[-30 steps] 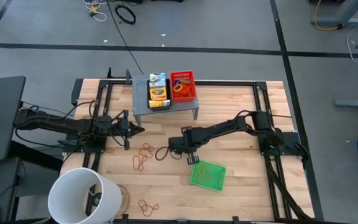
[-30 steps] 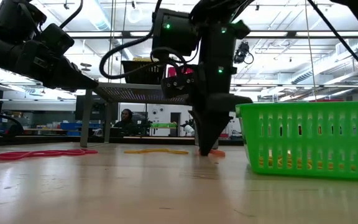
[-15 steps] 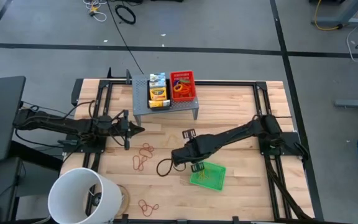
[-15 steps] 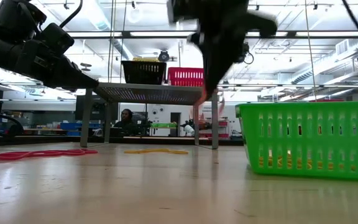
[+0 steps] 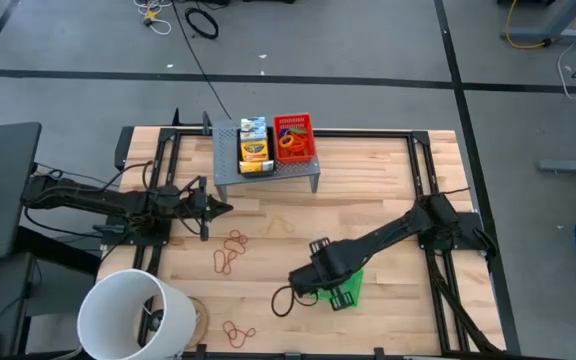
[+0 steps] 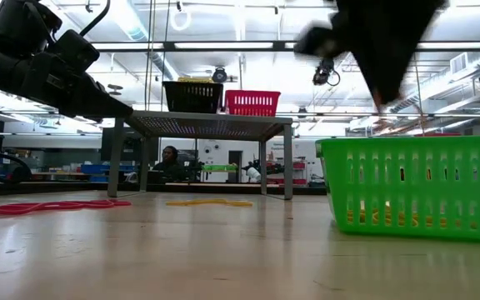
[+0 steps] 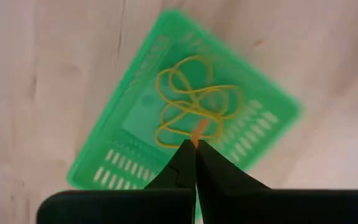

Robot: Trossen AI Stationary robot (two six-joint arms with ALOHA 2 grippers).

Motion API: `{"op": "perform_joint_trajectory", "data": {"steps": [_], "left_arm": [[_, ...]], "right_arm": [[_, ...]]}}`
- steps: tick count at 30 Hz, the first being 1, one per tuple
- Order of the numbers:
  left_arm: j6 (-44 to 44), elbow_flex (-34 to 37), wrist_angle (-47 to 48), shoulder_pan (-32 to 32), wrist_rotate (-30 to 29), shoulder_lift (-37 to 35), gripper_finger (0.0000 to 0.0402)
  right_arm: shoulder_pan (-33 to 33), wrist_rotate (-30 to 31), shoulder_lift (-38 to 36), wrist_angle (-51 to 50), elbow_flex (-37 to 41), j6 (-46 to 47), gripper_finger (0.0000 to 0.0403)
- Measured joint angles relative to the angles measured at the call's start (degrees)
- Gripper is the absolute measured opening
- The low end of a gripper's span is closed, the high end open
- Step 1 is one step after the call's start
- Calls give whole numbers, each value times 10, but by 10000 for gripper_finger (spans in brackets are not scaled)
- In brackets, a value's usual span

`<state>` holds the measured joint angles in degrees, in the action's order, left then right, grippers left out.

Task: Pick & Place Office Desk Supplies
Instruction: Put the orange rubber band into the green bin, then put the yellow rubber band into the green bin

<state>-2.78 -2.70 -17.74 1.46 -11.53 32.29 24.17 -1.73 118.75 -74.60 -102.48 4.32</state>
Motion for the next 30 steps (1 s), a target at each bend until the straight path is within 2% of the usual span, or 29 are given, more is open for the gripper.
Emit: {"op": "perform_joint_trajectory", "data": {"steps": [4,8,16,20,23,28,30], "left_arm": [[0,0,-1,0,0,0,14],[0,0,-1,0,0,0,14],[0,0,-1,0,0,0,14],[0,0,-1,0,0,0,14],[0,0,-1,0,0,0,14],[0,0,-1,0,0,0,14],[0,0,-1,0,0,0,14]], "right_arm": [[-3,-9,1,55,74,19,12],[-3,-9,1,77,109,29,55],[2,-10,1,80,84,38,170],[4,-7,0,78,62,38,207],[4,42,0,70,38,29,215],[0,199,0,92,16,-46,209],[-9,231,-1,121,16,-80,202]]}}
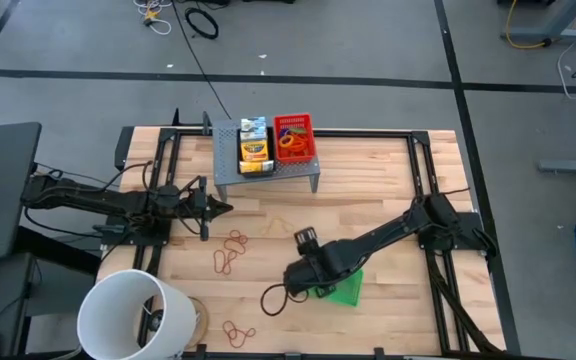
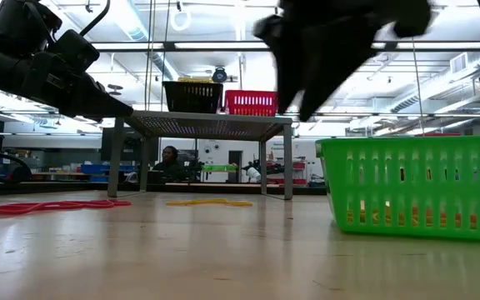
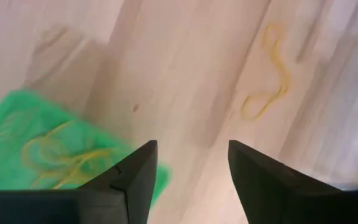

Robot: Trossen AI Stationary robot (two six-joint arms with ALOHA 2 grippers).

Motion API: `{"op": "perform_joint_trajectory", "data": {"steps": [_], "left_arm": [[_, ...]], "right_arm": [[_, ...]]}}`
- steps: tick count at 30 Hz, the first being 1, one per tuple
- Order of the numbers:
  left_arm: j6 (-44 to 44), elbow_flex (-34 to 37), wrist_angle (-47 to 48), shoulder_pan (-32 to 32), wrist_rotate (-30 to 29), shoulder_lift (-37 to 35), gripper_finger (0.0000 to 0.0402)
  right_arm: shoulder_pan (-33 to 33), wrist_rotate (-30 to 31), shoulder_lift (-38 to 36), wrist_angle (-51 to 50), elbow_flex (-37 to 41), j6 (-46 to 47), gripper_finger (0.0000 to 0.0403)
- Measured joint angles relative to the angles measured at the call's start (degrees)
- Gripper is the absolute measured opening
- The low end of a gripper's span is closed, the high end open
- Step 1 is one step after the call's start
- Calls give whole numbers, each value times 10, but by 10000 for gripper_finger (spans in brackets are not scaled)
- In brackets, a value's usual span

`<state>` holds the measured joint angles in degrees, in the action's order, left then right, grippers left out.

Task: Pick & Place Office Desk Supplies
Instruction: Put the yellow rubber band into the green bin

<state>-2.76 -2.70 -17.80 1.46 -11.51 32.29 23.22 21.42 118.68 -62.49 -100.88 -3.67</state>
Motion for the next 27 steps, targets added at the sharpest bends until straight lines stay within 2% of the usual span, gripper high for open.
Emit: {"op": "perform_joint_trajectory", "data": {"steps": [2,8,16,27], "left_arm": [[0,0,0,0,0,0,14],[0,0,0,0,0,0,14],[0,0,0,0,0,0,14],[4,0,2,0,1,0,14]], "right_arm": [[-17,-3,0,34,0,-26,196],[-89,-63,0,122,1,-72,191],[-185,-195,29,184,1,-95,202],[-237,-182,99,197,1,-106,208]]}}
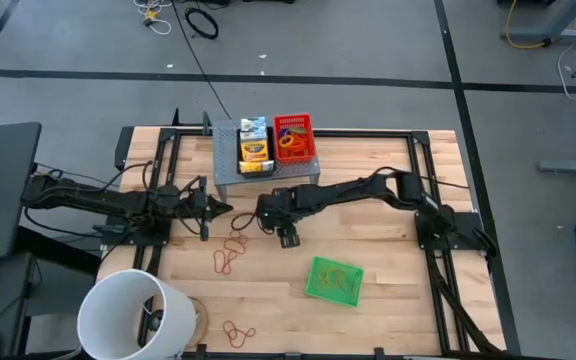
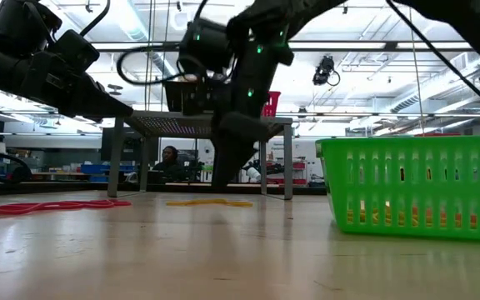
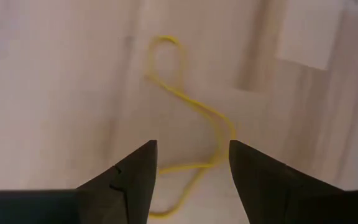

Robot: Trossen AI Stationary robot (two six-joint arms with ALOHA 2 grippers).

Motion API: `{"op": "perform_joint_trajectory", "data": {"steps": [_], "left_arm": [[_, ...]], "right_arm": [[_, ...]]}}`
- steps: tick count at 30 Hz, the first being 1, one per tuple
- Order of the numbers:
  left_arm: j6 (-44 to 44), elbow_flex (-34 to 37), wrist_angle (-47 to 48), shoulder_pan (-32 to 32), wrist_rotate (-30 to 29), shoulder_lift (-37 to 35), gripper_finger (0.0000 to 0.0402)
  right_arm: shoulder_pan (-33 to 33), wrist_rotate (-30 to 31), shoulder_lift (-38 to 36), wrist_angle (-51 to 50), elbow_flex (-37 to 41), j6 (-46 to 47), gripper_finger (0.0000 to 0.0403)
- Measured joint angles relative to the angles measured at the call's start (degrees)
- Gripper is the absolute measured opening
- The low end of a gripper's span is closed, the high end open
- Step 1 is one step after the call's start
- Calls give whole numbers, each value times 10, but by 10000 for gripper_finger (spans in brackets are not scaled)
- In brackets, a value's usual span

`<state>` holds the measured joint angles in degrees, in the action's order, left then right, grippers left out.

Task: Pick & Place Office Desk Supplies
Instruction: Put the yellow rubber band into the green bin

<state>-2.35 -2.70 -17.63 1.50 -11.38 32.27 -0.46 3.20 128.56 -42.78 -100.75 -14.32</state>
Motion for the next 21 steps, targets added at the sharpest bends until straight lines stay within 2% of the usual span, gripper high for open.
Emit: {"op": "perform_joint_trajectory", "data": {"steps": [6,13,21], "left_arm": [[0,0,0,0,0,0,14],[0,0,0,0,0,0,14],[2,0,0,0,0,0,14]], "right_arm": [[-21,21,5,2,0,16,208],[-26,-19,13,-7,0,14,208],[-18,-29,31,-7,-2,14,207]]}}
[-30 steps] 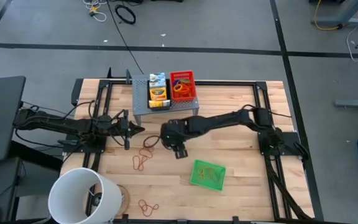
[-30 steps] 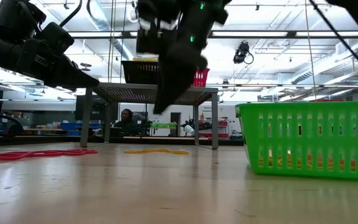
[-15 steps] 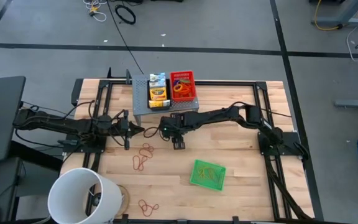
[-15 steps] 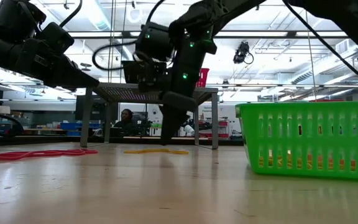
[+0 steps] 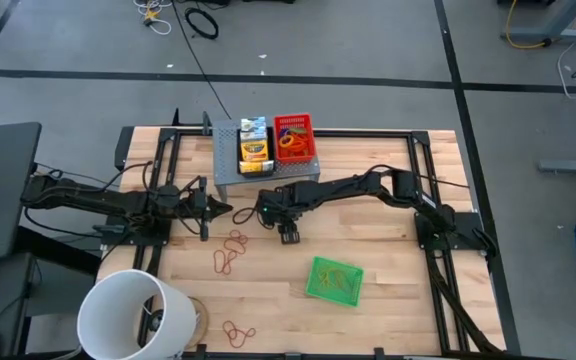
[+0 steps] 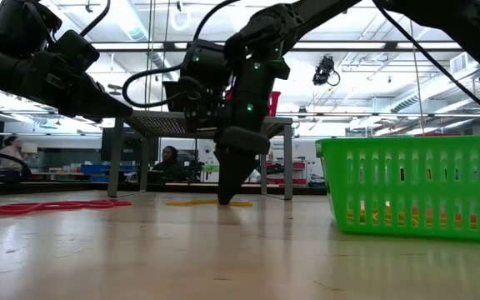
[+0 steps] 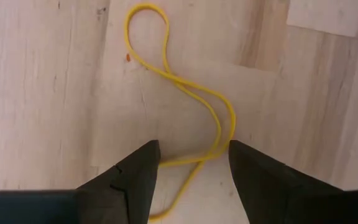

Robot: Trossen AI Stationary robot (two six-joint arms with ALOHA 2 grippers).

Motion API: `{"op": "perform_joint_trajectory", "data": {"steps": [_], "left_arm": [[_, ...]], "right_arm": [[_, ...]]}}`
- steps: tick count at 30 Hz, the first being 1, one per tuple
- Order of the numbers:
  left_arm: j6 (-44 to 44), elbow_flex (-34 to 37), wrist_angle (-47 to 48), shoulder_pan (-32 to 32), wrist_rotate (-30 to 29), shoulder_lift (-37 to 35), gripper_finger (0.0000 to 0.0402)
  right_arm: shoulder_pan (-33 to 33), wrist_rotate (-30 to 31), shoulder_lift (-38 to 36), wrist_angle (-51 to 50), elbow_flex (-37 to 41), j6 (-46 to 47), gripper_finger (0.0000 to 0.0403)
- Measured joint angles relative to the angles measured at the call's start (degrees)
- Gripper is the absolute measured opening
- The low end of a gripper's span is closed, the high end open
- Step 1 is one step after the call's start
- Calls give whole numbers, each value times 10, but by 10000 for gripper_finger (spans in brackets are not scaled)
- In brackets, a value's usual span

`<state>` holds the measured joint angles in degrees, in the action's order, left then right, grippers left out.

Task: Pick & Place Office Desk Supplies
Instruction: Put the yellow rubber band into the green bin

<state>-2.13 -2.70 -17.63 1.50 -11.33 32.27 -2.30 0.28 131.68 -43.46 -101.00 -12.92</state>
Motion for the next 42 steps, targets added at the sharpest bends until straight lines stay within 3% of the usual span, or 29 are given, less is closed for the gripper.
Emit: {"op": "perform_joint_trajectory", "data": {"steps": [4,10,17,22,27,34,42], "left_arm": [[0,0,0,0,0,0,14],[0,0,0,0,0,0,14],[0,0,0,0,0,0,14],[0,0,0,0,-1,0,14],[1,0,-1,0,-2,0,14],[3,0,-1,0,0,0,14],[7,0,-1,0,0,0,14]], "right_arm": [[6,1,2,0,0,5,171],[33,20,3,-2,1,-12,17],[89,122,-3,-19,3,-27,3],[136,133,-47,-69,5,-8,2],[174,190,-103,-110,4,23,1],[222,197,-190,-192,3,92,1],[279,135,-220,-281,2,164,0]]}}
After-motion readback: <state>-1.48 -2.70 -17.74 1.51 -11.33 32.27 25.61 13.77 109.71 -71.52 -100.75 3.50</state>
